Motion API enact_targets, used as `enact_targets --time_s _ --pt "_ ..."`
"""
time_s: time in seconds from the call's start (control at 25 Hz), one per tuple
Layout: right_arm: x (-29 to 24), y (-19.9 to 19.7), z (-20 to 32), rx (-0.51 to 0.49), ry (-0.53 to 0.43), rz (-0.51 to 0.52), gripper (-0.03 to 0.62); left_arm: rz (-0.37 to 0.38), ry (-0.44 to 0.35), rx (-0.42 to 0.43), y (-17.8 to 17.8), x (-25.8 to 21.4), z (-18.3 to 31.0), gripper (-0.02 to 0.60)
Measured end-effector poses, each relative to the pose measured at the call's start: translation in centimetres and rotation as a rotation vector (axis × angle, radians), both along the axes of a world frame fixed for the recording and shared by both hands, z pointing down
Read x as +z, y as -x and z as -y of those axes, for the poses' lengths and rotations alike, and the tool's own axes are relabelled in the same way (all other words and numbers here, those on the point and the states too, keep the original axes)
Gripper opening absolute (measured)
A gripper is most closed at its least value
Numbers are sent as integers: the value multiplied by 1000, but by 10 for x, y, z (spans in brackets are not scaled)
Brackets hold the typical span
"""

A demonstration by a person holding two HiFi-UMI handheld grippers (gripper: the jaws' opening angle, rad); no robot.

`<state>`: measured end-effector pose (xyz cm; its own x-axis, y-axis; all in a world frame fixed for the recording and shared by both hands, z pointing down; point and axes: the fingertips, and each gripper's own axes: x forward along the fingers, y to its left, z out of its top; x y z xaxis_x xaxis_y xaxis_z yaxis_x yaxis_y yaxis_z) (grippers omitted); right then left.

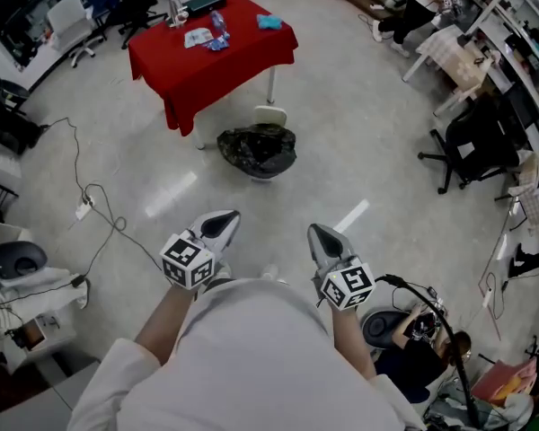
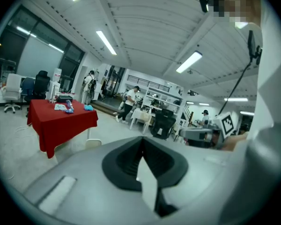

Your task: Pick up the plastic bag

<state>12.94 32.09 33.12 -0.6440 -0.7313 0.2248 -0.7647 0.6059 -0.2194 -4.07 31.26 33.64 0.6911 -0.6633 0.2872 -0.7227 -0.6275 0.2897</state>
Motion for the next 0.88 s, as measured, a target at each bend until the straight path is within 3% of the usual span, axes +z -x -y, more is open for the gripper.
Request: enact_targets --time_s 0.24,0.56,0.88 --pt "9 -23 4 -45 10 4 2 91 -60 4 -19 1 2 3" --pt "21 -47 16 -80 24 11 2 66 -34 -57 -25 5 11 3" --pt "24 -48 48 -42 24 9 2 81 -26 -60 -15 8 45 3"
